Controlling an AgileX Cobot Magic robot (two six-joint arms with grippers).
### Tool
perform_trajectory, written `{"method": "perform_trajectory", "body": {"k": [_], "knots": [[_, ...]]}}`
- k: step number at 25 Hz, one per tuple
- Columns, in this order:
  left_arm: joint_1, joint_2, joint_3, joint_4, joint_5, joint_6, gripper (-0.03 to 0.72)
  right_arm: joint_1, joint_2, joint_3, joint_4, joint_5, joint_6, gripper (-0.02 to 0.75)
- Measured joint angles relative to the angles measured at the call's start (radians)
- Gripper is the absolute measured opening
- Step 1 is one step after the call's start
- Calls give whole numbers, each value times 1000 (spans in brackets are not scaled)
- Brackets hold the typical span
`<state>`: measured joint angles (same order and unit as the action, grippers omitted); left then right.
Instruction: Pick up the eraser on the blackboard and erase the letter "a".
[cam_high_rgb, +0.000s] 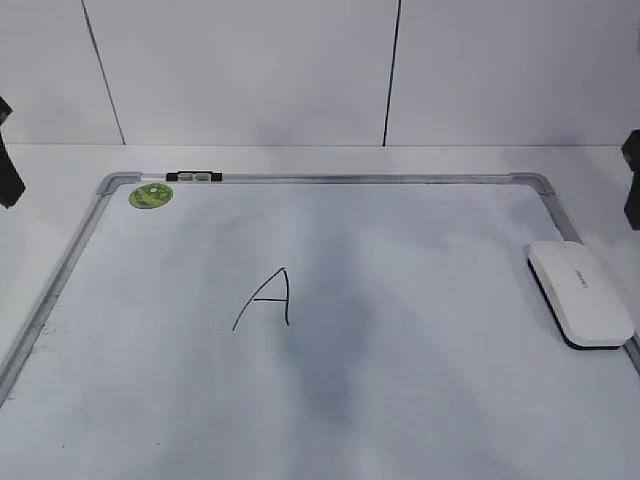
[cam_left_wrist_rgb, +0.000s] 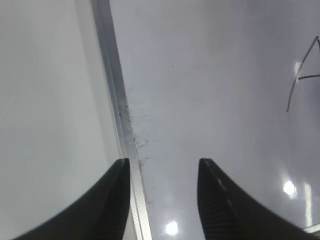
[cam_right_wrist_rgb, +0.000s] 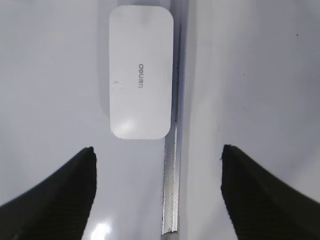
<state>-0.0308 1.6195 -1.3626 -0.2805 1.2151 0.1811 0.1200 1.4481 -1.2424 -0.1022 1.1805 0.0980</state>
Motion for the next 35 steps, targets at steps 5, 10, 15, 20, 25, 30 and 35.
{"method": "perform_trajectory", "body": {"k": [5,10,15,20,25,30,35], "knots": [[-52,-128,133,-6,2,-8,333,0,-96,65,2,30,-12,603],[-66,-251,263,-8,8,-22,324,0,-213,204,9,37,-31,598],[-68,-405,362,-8,13,-25,323,0,-408,336,42,29,-40,597],[-68,-603,449,-6,18,-27,323,0,-612,440,64,31,-40,595],[-68,-790,501,5,22,-27,319,0,-793,546,102,42,-40,594],[-68,-946,533,27,28,-27,296,0,-980,589,90,51,-40,594],[-68,-1065,608,33,32,-27,289,0,-1121,589,56,67,-40,593]]}}
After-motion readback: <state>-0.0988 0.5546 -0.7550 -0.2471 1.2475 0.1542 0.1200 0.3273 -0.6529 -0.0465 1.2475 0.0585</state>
